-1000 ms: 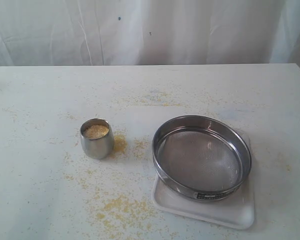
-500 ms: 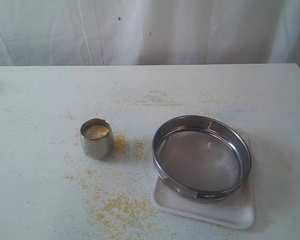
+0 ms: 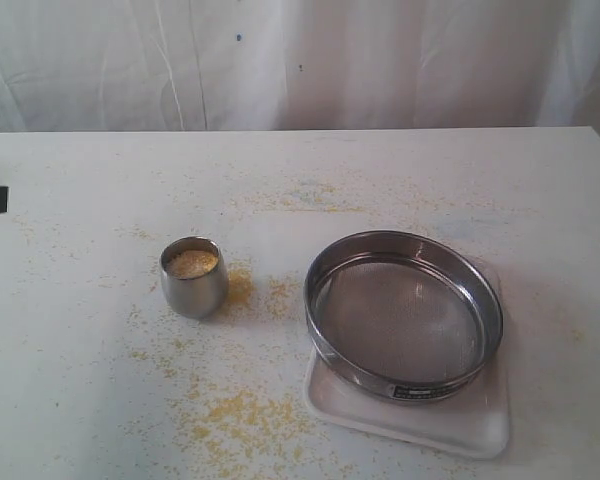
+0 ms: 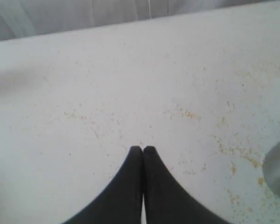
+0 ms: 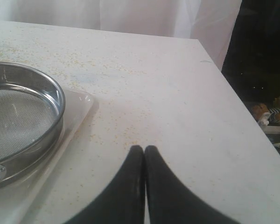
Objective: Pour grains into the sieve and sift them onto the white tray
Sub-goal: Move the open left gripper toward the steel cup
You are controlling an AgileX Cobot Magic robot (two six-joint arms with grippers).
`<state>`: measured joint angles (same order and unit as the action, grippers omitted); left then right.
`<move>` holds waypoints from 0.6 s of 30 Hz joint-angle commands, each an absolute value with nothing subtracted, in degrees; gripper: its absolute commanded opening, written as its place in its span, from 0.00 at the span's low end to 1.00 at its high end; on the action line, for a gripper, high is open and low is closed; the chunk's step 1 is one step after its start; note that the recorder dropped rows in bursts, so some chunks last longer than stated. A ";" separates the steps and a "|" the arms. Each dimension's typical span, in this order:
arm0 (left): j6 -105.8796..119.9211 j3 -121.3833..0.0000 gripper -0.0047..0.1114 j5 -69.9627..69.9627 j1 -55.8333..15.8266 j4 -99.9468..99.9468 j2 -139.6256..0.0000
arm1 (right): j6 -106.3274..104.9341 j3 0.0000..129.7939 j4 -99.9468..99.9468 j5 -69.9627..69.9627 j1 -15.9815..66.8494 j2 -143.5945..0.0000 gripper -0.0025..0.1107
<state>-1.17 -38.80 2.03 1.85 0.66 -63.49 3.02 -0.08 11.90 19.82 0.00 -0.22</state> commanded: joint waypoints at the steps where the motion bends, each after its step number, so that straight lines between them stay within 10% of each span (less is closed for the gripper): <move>1: -2.24 -36.18 0.04 7.22 1.31 0.00 -66.81 | 3.44 0.00 12.25 19.72 0.00 0.00 0.02; 18: -30.38 -28.84 0.04 57.65 6.28 28.31 -88.30 | 3.44 0.00 12.25 19.72 0.00 0.00 0.02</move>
<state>-22.11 -29.27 47.35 4.83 16.08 -84.29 3.02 -0.08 11.90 19.82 0.00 -0.22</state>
